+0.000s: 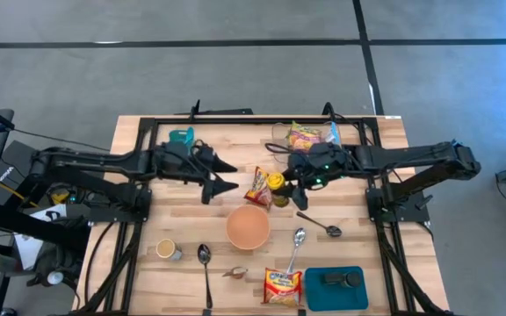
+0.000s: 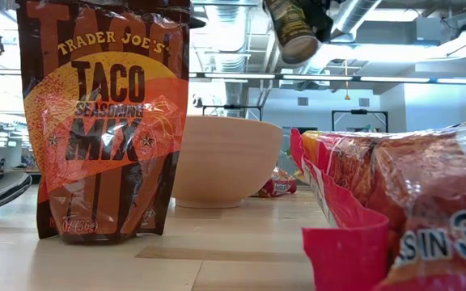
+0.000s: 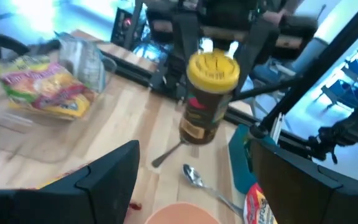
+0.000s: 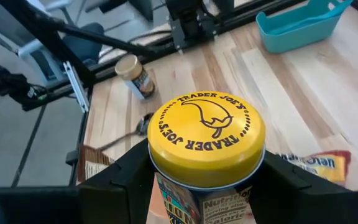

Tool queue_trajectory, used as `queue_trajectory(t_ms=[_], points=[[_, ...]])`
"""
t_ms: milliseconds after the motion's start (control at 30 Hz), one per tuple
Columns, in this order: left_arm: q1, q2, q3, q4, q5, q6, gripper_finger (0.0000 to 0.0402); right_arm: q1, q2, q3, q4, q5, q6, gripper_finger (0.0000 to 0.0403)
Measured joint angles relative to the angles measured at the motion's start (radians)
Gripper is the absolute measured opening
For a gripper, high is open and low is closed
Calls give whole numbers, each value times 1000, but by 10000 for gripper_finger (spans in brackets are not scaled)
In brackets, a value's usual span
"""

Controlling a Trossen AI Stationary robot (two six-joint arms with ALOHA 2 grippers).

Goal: Pick & Place Food Item
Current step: Put the yellow seasoning can into the dark blue bin

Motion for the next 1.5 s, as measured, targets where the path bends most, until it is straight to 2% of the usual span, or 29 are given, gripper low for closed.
queue_trajectory(t_ms=[367,900,1267,1500], points=[[65,-160,0,-100,0,24,300,55,3,0,2,27,1,197],[65,-353,0,-243,-26,53,300,102,4,0,3,28,3,194],[65,-456,0,-441,-155,52,298,106,4,0,5,27,4,194],[65,-498,0,-512,-224,59,265,108,4,0,5,26,4,196]])
